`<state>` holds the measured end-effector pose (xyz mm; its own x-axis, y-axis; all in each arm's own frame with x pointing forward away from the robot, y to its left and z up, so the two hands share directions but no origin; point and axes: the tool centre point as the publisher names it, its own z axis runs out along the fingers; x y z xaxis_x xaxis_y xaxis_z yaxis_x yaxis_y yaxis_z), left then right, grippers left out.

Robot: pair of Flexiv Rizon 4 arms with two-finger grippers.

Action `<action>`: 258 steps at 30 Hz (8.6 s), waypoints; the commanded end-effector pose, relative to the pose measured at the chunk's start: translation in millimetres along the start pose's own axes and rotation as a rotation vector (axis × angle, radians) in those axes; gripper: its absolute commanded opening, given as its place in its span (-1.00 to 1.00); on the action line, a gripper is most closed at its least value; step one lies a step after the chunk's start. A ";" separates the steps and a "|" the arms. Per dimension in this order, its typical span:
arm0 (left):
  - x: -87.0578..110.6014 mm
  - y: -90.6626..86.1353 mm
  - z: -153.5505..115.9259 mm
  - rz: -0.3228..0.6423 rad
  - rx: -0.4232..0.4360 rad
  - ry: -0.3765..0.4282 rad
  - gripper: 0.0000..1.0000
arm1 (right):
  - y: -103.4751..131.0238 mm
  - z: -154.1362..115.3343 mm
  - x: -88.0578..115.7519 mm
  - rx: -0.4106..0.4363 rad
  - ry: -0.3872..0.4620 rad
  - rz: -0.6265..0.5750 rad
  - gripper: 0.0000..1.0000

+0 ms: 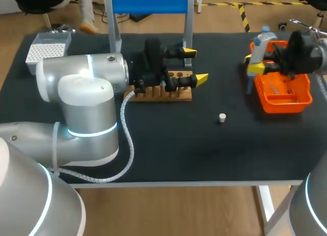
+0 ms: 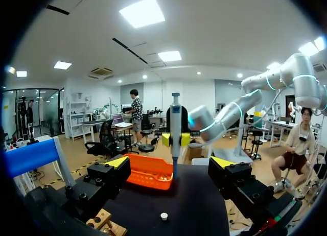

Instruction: Invert the test tube, pick up the pipette, mount the tip to pipette, aspirate from beaker and dispense into the tube, eject the tip, return the pipette, and cap with the stopper.

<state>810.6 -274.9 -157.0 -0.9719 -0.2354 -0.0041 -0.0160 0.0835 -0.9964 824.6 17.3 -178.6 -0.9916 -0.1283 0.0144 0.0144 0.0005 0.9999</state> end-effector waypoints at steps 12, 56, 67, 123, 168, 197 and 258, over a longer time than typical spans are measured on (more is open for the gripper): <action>0.7 0.2 -0.2 -0.001 0.000 -0.003 1.00 | -14.1 75.7 20.4 0.000 0.003 -0.002 -1.00; 0.7 0.2 -0.2 -0.001 0.000 -0.003 1.00 | -22.1 138.7 7.0 -0.053 -0.042 -0.034 -1.00; 0.7 0.2 -0.2 -0.001 0.000 -0.003 1.00 | -23.2 141.4 4.1 -0.057 -0.051 -0.028 -1.00; 0.7 0.2 -0.2 -0.001 0.000 -0.003 -1.00 | -18.6 117.1 -4.0 -0.049 -0.051 -0.018 1.00; 0.7 0.2 -0.2 -0.001 0.000 -0.003 -1.00 | 17.1 74.7 -219.0 0.155 -0.389 0.018 1.00; 0.7 0.2 -0.2 -0.001 0.000 -0.003 -1.00 | 11.2 104.4 -269.1 0.266 -0.435 -0.004 1.00; -138.2 -0.3 -168.7 -0.068 -0.169 -0.393 -1.00 | 11.7 106.3 -269.5 0.271 -0.433 -0.006 1.00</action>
<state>901.4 -92.6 -150.1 -0.7930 -0.6090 -0.0129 -0.1315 0.1918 -0.9726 1077.9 158.4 -171.4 -0.9532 0.2978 -0.0514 0.0302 0.2629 0.9644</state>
